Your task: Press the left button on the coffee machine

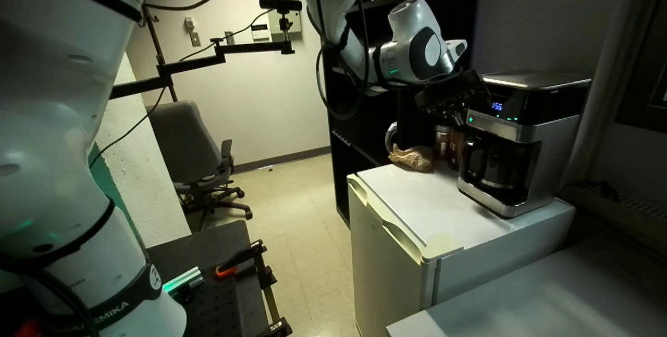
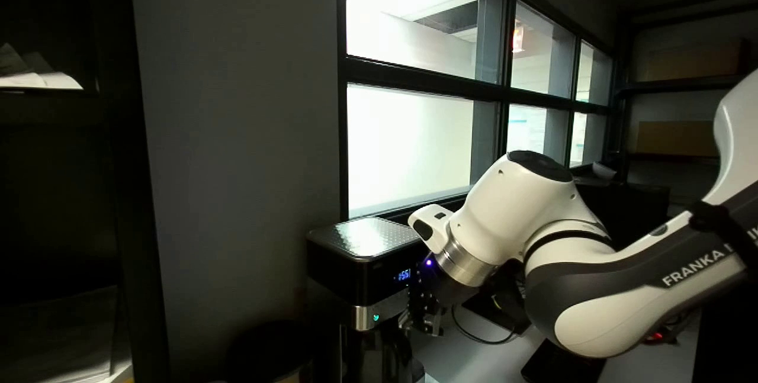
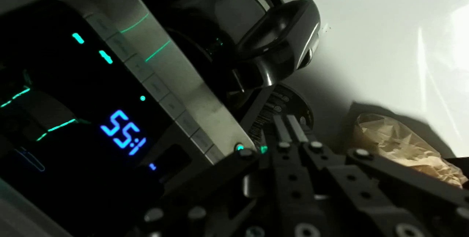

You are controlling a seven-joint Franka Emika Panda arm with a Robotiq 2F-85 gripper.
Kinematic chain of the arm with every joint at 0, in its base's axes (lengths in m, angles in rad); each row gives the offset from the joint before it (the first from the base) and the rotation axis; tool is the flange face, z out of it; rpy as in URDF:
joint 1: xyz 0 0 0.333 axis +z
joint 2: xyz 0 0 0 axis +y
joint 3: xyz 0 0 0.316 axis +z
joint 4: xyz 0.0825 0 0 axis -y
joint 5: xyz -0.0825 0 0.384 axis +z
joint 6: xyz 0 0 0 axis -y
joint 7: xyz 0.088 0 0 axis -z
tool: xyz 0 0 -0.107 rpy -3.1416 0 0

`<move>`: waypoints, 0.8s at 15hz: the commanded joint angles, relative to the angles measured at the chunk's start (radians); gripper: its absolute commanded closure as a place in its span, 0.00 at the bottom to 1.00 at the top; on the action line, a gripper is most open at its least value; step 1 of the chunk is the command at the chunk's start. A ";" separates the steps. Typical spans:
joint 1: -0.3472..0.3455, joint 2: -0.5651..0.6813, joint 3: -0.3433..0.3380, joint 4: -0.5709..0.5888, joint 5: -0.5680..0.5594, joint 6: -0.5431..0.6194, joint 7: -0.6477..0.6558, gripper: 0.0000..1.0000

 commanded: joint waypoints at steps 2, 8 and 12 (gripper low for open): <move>0.026 0.076 -0.028 0.102 -0.030 0.014 0.024 1.00; 0.039 0.133 -0.044 0.180 -0.029 0.007 0.025 1.00; 0.049 0.160 -0.052 0.223 -0.032 0.006 0.024 1.00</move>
